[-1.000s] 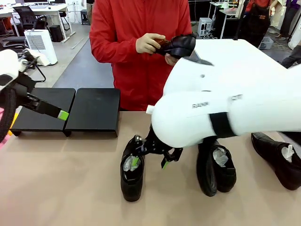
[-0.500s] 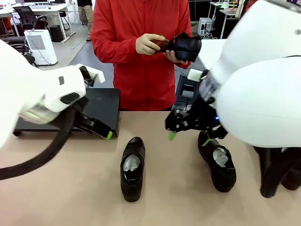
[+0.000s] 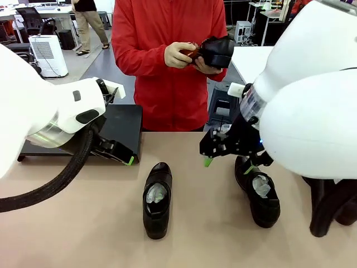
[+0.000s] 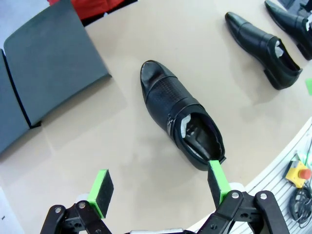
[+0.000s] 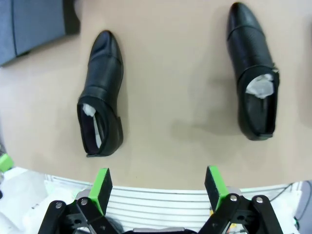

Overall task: Organize the shoes by placing them on the stand.
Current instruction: Place the Shoe from the middle of the table onto the Shoes Stand.

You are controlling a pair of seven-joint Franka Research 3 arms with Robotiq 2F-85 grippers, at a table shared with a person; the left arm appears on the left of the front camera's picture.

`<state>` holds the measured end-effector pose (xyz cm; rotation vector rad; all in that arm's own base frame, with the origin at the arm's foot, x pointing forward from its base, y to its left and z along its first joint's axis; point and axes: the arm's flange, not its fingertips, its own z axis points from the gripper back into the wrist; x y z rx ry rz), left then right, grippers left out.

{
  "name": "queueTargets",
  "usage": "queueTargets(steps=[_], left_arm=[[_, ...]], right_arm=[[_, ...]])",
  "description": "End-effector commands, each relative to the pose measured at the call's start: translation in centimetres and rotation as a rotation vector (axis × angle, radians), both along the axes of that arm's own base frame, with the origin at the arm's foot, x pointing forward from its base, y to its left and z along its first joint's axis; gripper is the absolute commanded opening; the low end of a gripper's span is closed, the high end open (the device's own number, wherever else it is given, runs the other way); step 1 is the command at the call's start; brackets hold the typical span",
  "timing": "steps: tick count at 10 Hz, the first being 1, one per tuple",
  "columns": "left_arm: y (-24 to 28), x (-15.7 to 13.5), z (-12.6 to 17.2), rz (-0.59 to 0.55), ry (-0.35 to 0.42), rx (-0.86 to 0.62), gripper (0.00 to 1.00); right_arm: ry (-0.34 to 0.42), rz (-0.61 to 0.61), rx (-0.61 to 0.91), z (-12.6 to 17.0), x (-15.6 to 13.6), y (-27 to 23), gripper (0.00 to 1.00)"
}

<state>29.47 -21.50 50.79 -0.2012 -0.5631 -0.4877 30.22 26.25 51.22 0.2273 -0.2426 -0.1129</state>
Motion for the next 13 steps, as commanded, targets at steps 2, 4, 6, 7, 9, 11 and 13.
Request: queueTargets(steps=[2, 4, 6, 7, 9, 11, 13], left_arm=[[-7.2, -1.6, -2.3, -0.035, -0.02, 0.031, 1.0], [-11.9, -2.5, -4.7, -0.066, 0.113, 0.031, 1.0], [-15.1, -1.2, -6.9, 0.105, 0.273, 0.059, 1.0], [-16.1, -0.8, -7.8, 0.154, 0.327, 0.049, 1.0], [-17.6, 0.2, -8.7, 0.229, 0.392, 0.021, 1.0], [-18.6, 1.4, -9.6, 0.282, 0.399, 0.016, 1.0], [-19.0, 2.3, -11.0, 0.331, 0.408, 0.05, 1.0]], right_arm=[[-0.107, -0.208, -0.093, 6.4, -0.7, -7.2, 1.0], [-0.093, -0.35, -0.147, 7.7, -1.4, -11.5, 1.0], [-0.093, -0.431, -0.152, 7.0, -1.2, -13.5, 1.0], [-0.092, -0.467, -0.141, 6.8, -1.2, -14.3, 1.0], [-0.093, -0.408, -0.14, 7.4, -1.3, -14.9, 1.0], [-0.093, -0.408, -0.14, 7.4, -1.3, -14.9, 1.0], [-0.093, -0.408, -0.14, 7.4, -1.3, -14.9, 1.0]])
